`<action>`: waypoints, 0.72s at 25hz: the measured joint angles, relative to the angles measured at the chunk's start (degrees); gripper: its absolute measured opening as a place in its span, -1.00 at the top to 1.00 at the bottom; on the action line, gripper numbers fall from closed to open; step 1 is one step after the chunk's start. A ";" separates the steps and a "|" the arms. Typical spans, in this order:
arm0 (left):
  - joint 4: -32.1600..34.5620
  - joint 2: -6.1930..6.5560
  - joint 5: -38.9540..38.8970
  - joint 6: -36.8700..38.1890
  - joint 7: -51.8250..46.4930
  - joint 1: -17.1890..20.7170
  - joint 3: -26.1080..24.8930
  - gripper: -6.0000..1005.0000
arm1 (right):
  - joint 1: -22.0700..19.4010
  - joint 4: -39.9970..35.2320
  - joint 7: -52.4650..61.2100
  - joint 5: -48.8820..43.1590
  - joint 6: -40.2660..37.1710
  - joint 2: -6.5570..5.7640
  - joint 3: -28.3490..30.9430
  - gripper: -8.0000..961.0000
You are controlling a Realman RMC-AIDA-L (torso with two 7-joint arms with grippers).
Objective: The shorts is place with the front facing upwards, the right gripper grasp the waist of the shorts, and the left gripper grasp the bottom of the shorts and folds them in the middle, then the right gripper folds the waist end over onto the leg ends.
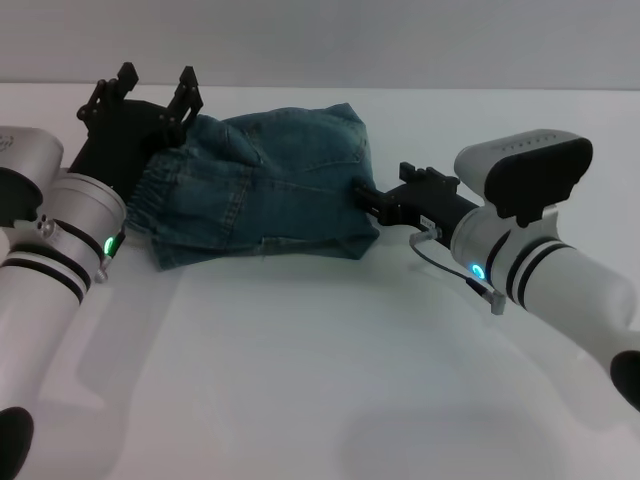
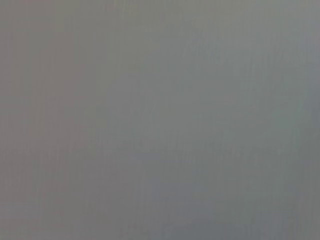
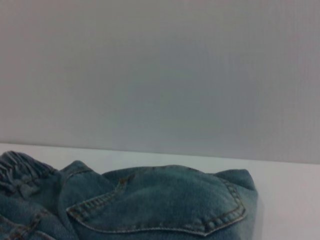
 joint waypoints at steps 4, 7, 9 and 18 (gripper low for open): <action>-0.10 0.01 0.00 -0.02 -0.05 0.17 0.14 -0.46 | -3.31 3.92 -0.50 -3.20 -3.81 -0.46 1.05 -0.45; -0.30 0.07 0.00 0.17 -0.02 0.58 0.16 -0.46 | -9.22 8.04 -1.35 -12.15 -11.26 -0.43 4.40 -0.45; -0.30 0.07 0.00 0.17 -0.02 0.58 0.16 -0.46 | -13.90 9.28 -4.20 -17.04 -18.26 0.14 7.48 -0.45; 5.82 0.27 0.01 10.35 0.47 2.84 -1.82 -0.46 | -27.23 6.03 -12.56 -11.13 -40.77 -0.12 15.59 -0.45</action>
